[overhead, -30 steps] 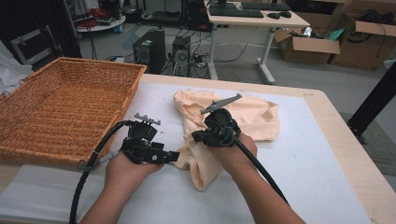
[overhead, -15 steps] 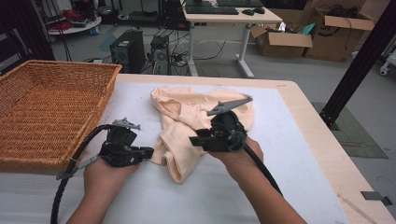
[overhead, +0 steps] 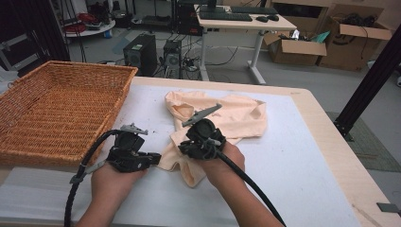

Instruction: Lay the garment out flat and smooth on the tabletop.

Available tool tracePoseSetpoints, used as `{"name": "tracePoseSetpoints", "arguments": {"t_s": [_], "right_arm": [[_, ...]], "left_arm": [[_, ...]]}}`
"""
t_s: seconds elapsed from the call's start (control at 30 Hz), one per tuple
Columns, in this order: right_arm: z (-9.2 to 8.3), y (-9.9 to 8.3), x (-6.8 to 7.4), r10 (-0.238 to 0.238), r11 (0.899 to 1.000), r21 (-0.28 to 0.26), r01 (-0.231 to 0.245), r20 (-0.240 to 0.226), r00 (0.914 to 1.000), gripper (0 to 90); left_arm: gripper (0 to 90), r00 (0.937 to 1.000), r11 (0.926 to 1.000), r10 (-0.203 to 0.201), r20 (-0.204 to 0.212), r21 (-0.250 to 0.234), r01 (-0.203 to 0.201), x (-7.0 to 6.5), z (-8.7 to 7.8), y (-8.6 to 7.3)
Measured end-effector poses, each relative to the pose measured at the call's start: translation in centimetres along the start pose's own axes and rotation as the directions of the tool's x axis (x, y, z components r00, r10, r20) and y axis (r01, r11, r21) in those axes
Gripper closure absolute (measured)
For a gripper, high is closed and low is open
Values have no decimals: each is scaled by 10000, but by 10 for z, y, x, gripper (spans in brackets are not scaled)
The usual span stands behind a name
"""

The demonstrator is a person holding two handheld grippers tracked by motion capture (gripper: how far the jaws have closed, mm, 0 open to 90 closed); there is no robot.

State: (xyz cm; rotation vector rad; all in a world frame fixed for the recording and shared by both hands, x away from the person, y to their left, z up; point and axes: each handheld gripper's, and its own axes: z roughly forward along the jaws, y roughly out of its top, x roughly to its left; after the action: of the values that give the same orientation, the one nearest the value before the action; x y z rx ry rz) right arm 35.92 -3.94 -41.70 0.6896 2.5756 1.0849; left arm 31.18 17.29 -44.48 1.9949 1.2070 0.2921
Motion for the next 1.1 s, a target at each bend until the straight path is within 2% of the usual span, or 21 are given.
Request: {"name": "tracePoseSetpoints", "arguments": {"t_s": [0.07, 0.13, 0.17, 0.2, 0.23, 0.27, 0.3, 0.43, 0.47, 0.5, 0.53, 0.6, 0.63, 0.67, 0.73, 0.77, 0.83, 0.87, 0.9, 1.0, 1.1], "right_arm": [[-7, -5, -3, 131, 9998, -180, -130, 59, 9999, 890], [-24, -16, -7, 279, 9989, -397, -267, 297, 9992, 892], [-24, -16, -7, 279, 9989, -397, -267, 297, 9992, 892], [-32, -22, -9, 403, 9980, -509, -385, 347, 9986, 892], [-50, -37, -13, 722, 9942, -828, -680, 492, 9962, 892], [-60, -47, -14, 916, 9916, -964, -858, 577, 9941, 892], [-60, -47, -14, 916, 9916, -964, -858, 577, 9941, 892], [-100, -93, -12, 1640, 9784, -1407, -1517, 799, 9832, 892], [-114, -116, -7, 1942, 9710, -1580, -1796, 828, 9775, 890], [-118, -125, -3, 2025, 9697, -1557, -1881, 827, 9758, 888], [-120, -132, 0, 2100, 9685, -1535, -1960, 811, 9743, 886], [-121, -137, 4, 2128, 9673, -1568, -1994, 738, 9743, 876], [-121, -139, 7, 2068, 9686, -1566, -1931, 763, 9754, 838], [-122, -139, 10, 2086, 9684, -1579, -1931, 885, 9740, 771], [-125, -133, 13, 2123, 9637, -1847, -1926, 936, 9727, 704], [-127, -121, 14, 2095, 9602, -2102, -1842, 1053, 9721, 638], [-125, -114, 15, 1995, 9605, -2158, -1755, 945, 9753, 630], [-117, -96, 17, 1624, 9696, -2009, -1399, 1002, 9816, 561], [-117, -96, 17, 1624, 9696, -2009, -1399, 1002, 9816, 561], [-95, -74, 18, 1336, 9793, -1636, -1194, 787, 9879, 505], [-65, -63, 19, 1018, 9926, -741, -958, 812, 9915, 491]], "left_arm": [[872, 10000, 10000, -29, 41, -20, 30, 0, -2, -2], [873, 10000, 10000, -12, 24, -2, 12, 0, -5, -4], [873, 10000, 10000, -56, 16, -37, 56, -1, -8, -7], [872, 9999, 9999, -105, 0, -83, 105, -1, -11, -9], [872, 9999, 9998, -167, 7, -145, 167, -1, -14, -13], [873, 9996, 9993, -292, 1, -239, 292, -4, -23, -22], [873, 9996, 9993, -292, 1, -239, 292, -4, -23, -22], [873, 9991, 9981, -429, -44, -445, 426, -11, -44, -42], [872, 9990, 9978, -432, -110, -505, 426, -14, -49, -47], [872, 9985, 9974, -520, -143, -512, 512, -17, -57, -57], [872, 9985, 9974, -520, -143, -512, 512, -17, -57, -57], [871, 9978, 9963, -616, -252, -607, 600, -19, -63, -66], [870, 9974, 9961, -671, -249, -589, 655, -20, -64, -69], [866, 9971, 9957, -715, -273, -617, 697, -20, -65, -71], [823, 9967, 9949, -741, -335, -707, 716, -22, -67, -71], [693, 9964, 9945, -785, -322, -722, 761, -22, -67, -69], [656, 9961, 9930, -848, -230, -843, 826, -21, -66, -64], [603, 9960, 9926, -866, -227, -868, 844, -21, -66, -61], [603, 9961, 9925, -863, -183, -889, 844, -20, -64, -59], [587, 9965, 9934, -815, -167, -824, 799, -19, -58, -54], [583, 9970, 9960, -727, -280, -550, 711, -19, -49, -55]]}}
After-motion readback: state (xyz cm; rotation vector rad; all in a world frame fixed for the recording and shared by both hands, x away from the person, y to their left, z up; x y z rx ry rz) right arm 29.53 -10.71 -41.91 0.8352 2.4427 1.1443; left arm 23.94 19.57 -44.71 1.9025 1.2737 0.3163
